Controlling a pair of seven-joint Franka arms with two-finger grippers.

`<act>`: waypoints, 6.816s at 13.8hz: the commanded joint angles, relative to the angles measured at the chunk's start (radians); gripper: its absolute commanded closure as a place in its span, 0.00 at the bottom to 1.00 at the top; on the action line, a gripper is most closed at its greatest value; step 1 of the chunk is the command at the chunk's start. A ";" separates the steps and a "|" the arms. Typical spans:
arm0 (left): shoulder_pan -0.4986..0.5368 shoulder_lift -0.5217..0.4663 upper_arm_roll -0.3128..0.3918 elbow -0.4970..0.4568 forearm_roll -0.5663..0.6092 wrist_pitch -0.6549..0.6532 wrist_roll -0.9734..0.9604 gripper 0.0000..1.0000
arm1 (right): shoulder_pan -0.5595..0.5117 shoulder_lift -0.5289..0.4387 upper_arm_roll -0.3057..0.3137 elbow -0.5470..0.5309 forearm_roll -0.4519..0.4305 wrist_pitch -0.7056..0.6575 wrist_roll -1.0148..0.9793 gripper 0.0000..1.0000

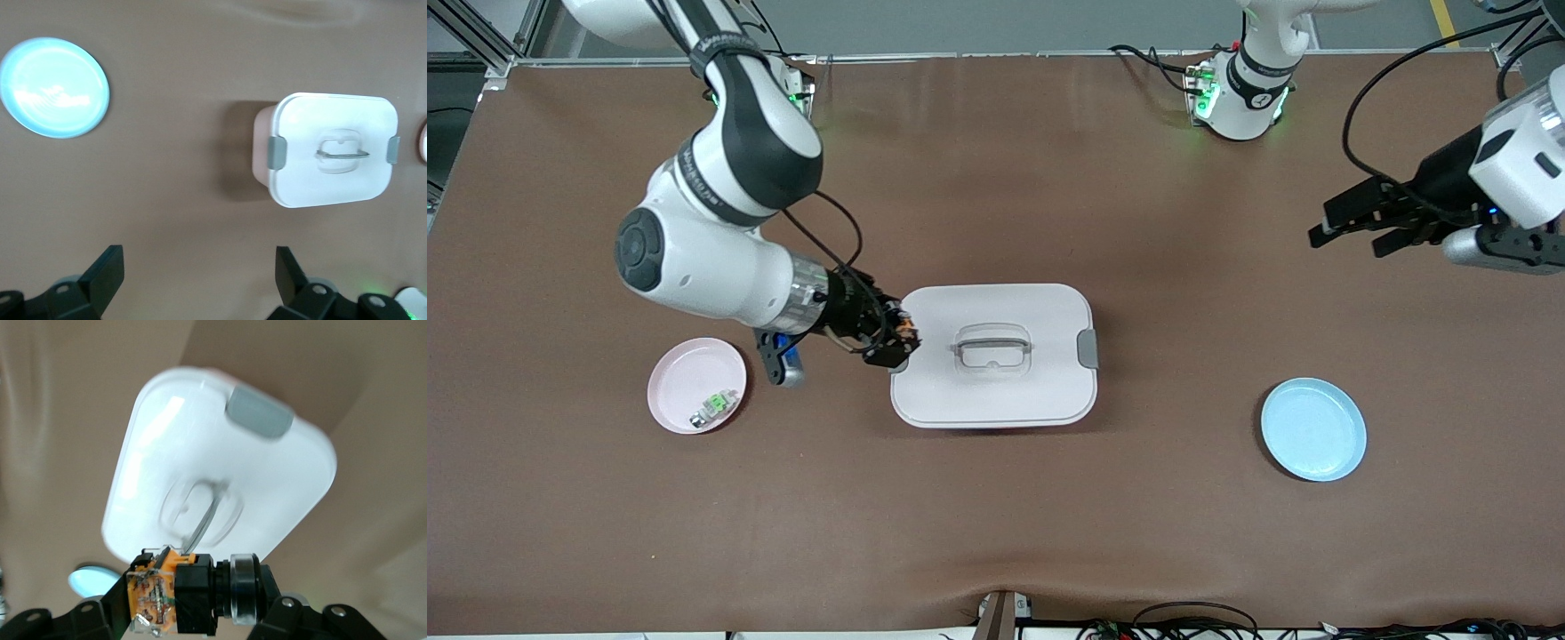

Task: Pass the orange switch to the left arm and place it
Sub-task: 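Lift the switch over the white box with the right gripper while the left gripper approaches, then grasp the switch with the left gripper from the right gripper, then open the right gripper while the left gripper carries the switch away, then lower the switch onto the blue plate with the left gripper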

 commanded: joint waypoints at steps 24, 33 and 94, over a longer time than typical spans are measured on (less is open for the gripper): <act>-0.158 0.235 -0.104 0.003 -0.428 0.356 -0.020 0.21 | 0.222 0.261 0.058 0.395 0.060 0.223 0.662 1.00; -0.181 0.225 -0.106 -0.070 -0.414 0.354 -0.016 0.29 | 0.213 0.296 0.072 0.462 0.060 0.232 0.697 1.00; 0.255 0.677 -0.092 0.090 0.457 0.504 1.506 1.00 | -0.080 0.077 0.078 0.452 -0.506 -0.461 -1.729 0.00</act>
